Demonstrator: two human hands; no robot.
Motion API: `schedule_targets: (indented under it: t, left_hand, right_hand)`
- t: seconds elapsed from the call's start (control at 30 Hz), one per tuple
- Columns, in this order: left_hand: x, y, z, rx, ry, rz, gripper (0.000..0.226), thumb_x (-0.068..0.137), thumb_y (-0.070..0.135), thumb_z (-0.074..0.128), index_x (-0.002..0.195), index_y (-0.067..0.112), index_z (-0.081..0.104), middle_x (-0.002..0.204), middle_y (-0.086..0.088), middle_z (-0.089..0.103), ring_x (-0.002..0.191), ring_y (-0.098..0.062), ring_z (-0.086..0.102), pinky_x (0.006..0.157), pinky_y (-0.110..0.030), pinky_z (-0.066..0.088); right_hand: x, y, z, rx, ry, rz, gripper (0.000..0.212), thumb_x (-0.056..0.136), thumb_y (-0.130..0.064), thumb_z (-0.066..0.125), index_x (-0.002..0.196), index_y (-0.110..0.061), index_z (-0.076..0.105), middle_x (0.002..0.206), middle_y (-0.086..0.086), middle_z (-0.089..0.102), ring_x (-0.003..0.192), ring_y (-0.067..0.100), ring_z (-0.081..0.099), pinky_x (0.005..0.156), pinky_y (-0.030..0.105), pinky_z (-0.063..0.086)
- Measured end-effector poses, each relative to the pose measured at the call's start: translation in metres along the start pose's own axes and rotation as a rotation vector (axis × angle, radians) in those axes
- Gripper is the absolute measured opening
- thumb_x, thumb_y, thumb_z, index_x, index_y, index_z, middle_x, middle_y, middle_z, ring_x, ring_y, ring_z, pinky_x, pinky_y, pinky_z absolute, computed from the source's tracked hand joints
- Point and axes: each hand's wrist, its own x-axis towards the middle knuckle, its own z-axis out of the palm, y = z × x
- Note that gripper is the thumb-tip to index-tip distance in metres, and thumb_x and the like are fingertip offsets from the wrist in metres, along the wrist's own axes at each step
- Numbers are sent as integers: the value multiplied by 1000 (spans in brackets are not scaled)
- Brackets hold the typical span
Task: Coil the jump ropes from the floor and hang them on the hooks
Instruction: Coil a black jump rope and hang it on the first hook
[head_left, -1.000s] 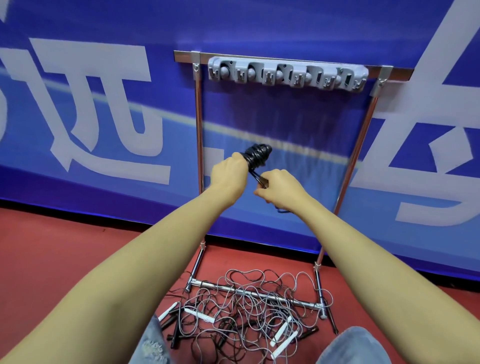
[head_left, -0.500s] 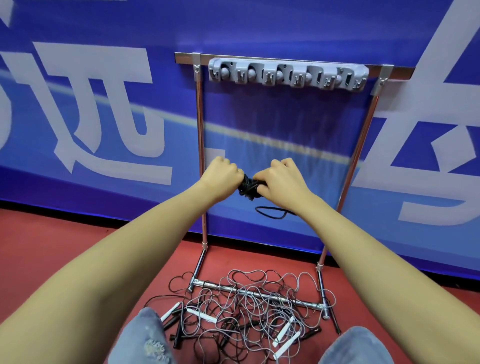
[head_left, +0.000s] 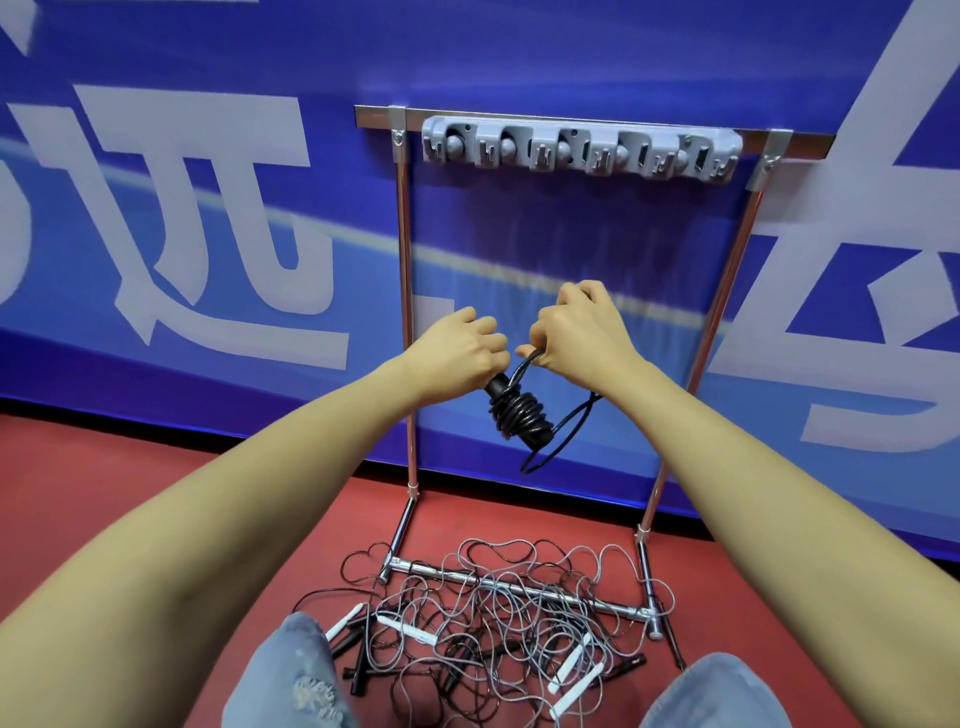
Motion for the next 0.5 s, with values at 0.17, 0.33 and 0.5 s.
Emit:
schedule_targets:
  t: [0.17,0.33,0.5]
  left_hand:
    - [6,-4,-6,-267,195,-163,24,80,15,47,57,10,54,54,-4,47,50,-24,47,43,-28,39]
    - [20,9,-32,-809,48,-823,27,85,22,62,92,10,40,75,-14,59,70,-36,51,59,-41,41]
    - [37,17,-28,-880,56,-1161,26,85,15,53,96,14,30,64,1,47,67,-35,48,55,-34,35]
  right_hand:
    - [-6,-1,11,155,56,123,37,90,-31,52,60,-12,63,66,5,58,78,28,49,88,38,33]
    - [-1,-11,15,655,47,427,18,83,-31,56,89,-15,60,90,10,65,86,24,58,75,34,44]
    - [-5,-17,9,574,-27,461,38,91,-42,57,70,-12,47,69,6,58,67,26,51,55,31,36]
